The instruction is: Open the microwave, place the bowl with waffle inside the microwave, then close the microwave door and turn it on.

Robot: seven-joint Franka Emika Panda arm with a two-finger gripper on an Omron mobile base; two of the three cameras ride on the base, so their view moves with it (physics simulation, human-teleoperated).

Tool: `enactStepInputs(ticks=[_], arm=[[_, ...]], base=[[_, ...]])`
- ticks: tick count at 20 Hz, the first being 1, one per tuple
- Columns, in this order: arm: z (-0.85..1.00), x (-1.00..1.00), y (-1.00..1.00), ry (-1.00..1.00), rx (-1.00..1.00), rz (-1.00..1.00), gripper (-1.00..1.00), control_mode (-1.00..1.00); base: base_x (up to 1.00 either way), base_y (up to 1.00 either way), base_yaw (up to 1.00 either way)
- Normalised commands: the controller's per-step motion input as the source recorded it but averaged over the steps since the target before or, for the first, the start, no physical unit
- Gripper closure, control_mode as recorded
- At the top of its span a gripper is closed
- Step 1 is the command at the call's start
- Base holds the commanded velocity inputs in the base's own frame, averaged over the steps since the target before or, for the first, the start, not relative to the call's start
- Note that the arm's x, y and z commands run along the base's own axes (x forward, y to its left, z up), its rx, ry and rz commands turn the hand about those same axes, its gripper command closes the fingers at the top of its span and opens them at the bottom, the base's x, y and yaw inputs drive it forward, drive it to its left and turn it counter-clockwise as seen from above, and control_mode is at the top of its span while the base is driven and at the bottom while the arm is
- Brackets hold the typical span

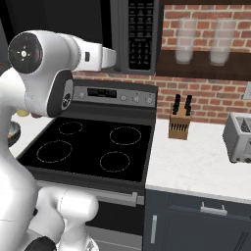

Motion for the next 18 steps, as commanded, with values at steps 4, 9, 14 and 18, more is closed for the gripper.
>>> enactStepInputs(ticks=[4, 9, 14, 18], arm=[[0.59, -0.30, -0.01, -0.04, 0.04, 0.00, -1.00, -1.00], [0.31, -0.08, 0.00, -0.02, 0.00, 0.00, -1.00, -1.00], [0.04, 0.12, 0.00, 0.02, -0.01, 0.00, -1.00, -1.00], [-0.23, 0.42, 0.00, 0.02, -0.01, 0.00, -1.00, -1.00]], base=[[0.00, 0.00, 0.00], [0.00, 0.00, 0.00], [0.00, 0.00, 0.00], [0.00, 0.00, 0.00]])
